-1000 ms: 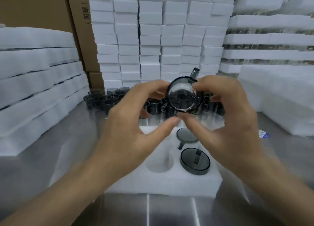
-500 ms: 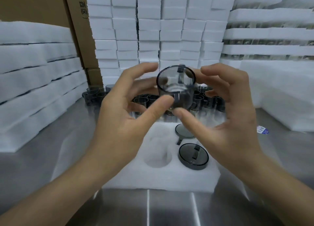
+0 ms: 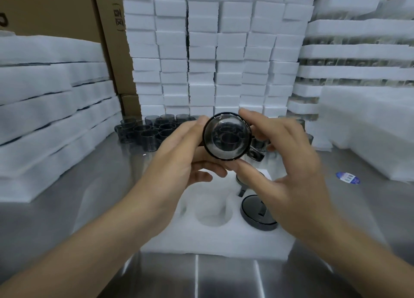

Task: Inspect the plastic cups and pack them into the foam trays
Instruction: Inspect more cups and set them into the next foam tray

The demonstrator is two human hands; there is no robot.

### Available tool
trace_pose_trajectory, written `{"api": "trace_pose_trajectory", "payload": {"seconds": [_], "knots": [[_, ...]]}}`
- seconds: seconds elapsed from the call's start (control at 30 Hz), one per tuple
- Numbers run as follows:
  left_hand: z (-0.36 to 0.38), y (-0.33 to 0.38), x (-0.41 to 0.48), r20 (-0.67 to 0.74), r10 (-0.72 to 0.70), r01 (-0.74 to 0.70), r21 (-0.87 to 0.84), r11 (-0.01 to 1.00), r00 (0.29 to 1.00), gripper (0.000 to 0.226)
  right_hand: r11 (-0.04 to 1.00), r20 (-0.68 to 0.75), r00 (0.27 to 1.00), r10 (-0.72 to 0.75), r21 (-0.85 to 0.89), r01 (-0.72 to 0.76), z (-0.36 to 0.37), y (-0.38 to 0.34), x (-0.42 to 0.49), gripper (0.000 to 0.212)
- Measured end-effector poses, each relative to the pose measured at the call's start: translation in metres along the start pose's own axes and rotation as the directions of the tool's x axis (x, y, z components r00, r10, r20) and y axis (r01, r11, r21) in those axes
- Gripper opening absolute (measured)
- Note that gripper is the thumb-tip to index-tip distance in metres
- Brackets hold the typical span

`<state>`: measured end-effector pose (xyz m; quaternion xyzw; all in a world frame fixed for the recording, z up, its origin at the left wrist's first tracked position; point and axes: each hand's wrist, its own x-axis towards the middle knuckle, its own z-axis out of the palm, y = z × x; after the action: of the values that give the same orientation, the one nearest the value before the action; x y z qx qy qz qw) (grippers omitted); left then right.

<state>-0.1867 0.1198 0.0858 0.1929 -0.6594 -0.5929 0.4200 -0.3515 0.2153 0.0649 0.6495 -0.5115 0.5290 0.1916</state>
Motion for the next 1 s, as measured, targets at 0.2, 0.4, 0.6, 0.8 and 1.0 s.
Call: {"api": "trace_pose_trajectory", "payload": {"seconds": [0.2, 0.4, 0.6, 0.8, 1.0], "knots": [[-0.001, -0.003, -0.005, 0.072, 0.32, -0.328, 0.19, 0.925, 0.945, 0.037, 0.991, 0.011, 0.993, 0.117, 0.059, -0.117, 0.002, 0.001, -0.001, 0.059], [-0.002, -0.006, -0.004, 0.086, 0.325, -0.336, 0.185, 0.924, 0.942, 0.038, 0.995, 0.005, 0.995, 0.098, 0.023, -0.098, 0.0, 0.001, 0.001, 0.06], [-0.004, -0.007, -0.003, 0.099, 0.333, -0.347, 0.27, 0.898, 0.938, 0.039, 0.998, 0.008, 0.998, 0.059, 0.002, -0.059, 0.0, 0.004, 0.002, 0.063], [-0.001, -0.01, -0.01, 0.116, 0.346, -0.364, 0.365, 0.857, 0.931, 0.061, 0.985, 0.014, 0.987, 0.159, 0.069, -0.16, 0.001, 0.003, 0.001, 0.065], [-0.004, -0.013, -0.011, 0.1, 0.428, -0.418, 0.496, 0.761, 0.898, 0.07, 0.818, 0.045, 0.904, 0.426, 0.408, -0.406, 0.005, -0.009, -0.001, 0.069]]}}
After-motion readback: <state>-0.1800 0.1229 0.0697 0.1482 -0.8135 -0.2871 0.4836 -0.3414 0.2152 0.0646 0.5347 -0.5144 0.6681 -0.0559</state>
